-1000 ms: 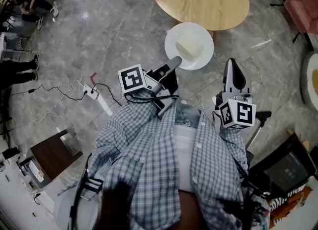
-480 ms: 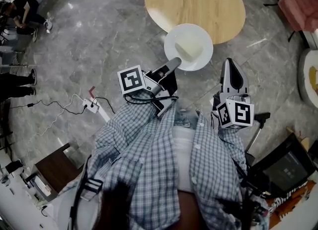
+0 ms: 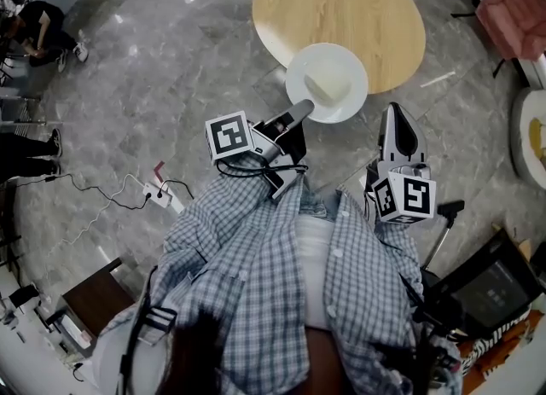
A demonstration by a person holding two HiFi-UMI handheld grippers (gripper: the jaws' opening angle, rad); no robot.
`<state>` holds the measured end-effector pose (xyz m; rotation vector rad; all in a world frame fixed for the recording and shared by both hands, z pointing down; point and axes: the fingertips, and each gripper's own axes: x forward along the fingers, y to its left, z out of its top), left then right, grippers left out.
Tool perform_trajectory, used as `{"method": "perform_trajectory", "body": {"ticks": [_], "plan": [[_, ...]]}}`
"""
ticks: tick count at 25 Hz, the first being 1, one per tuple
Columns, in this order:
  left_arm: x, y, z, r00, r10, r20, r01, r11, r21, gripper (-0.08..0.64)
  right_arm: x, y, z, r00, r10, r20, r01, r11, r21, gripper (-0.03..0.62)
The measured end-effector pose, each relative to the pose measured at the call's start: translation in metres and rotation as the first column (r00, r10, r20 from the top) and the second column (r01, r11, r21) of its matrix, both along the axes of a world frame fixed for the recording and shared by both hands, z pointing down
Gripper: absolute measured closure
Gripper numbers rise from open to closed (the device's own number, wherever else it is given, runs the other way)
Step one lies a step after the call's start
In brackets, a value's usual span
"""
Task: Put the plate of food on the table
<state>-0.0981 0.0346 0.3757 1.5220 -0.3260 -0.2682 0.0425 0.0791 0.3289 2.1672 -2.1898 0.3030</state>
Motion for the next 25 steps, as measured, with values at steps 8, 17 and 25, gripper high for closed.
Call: {"method": "perform_trajectory", "body": {"ticks": [8,17,25], "plan": [[0.004,-0.011,0.014,1.0,-0.012,-0.002,0.012,1.0,0.002,0.54,0.008,-0.003,0.017,1.0,0.008,0.0,-0.008,1.0,-0.015,0.584],[0.003,-0.012,0.015,1.0,-0.013,0.004,0.013,1.0,0.008,0.54,0.011,0.0,0.023,1.0,0.024,0.014,-0.023,0.999,-0.042,0.584],[0.013,-0.025,0.005,0.999,-0.034,-0.008,0.035,0.999,0.007,0.54,0.013,-0.025,0.023,0.994,-0.04,0.105,0.049,0.995,-0.085,0.584]]}}
